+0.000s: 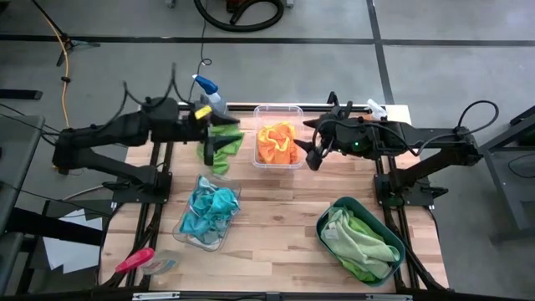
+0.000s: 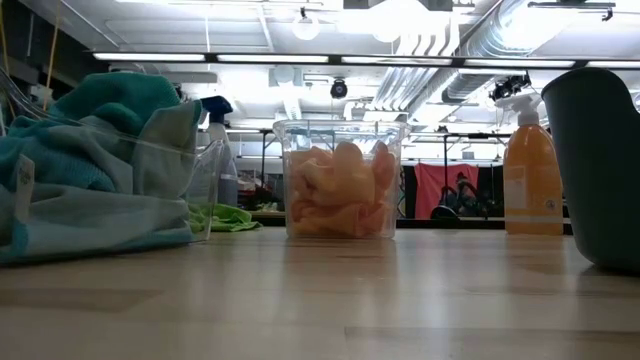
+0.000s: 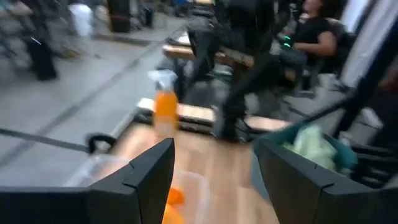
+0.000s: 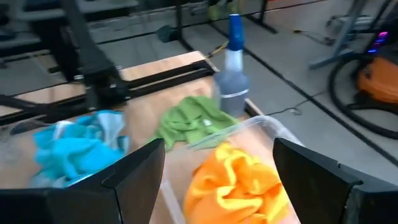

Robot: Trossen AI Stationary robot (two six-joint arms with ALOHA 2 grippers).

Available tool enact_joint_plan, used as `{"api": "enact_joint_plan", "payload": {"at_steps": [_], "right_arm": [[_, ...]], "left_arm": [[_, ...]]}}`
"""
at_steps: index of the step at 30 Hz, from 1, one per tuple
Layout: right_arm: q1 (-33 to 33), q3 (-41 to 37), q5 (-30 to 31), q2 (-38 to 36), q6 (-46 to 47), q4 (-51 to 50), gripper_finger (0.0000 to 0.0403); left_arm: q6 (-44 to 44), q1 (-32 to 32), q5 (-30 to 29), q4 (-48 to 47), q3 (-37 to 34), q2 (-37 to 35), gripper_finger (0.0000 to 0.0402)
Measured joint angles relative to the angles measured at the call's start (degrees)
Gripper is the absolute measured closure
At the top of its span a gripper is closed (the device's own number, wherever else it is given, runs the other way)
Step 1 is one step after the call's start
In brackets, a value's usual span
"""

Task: Sort microfiber towel by color & place in baskets
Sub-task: Put the green microfiber towel into the green bin

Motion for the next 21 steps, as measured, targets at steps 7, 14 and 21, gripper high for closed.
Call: {"api": "enact_joint_plan", "payload": {"at_steps": [7, 14, 21], "right_arm": [[0.02, 0.0, -5.67, 0.0, -0.4, 0.4, 0.0105], [0.01, 0.02, -7.41, 0.57, -5.79, 6.67, 0.0105], [-1.15, -1.23, -10.59, 1.42, -7.34, 10.31, 0.0105]], "left_arm": [[-11.64, 2.64, 7.8, 21.31, -16.78, 0.31, 0.0183], [-11.38, 1.93, 7.93, 32.48, -22.27, 0.36, 0.0184], [-4.98, 1.28, 7.93, 32.49, -22.24, 0.29, 0.0185]]}}
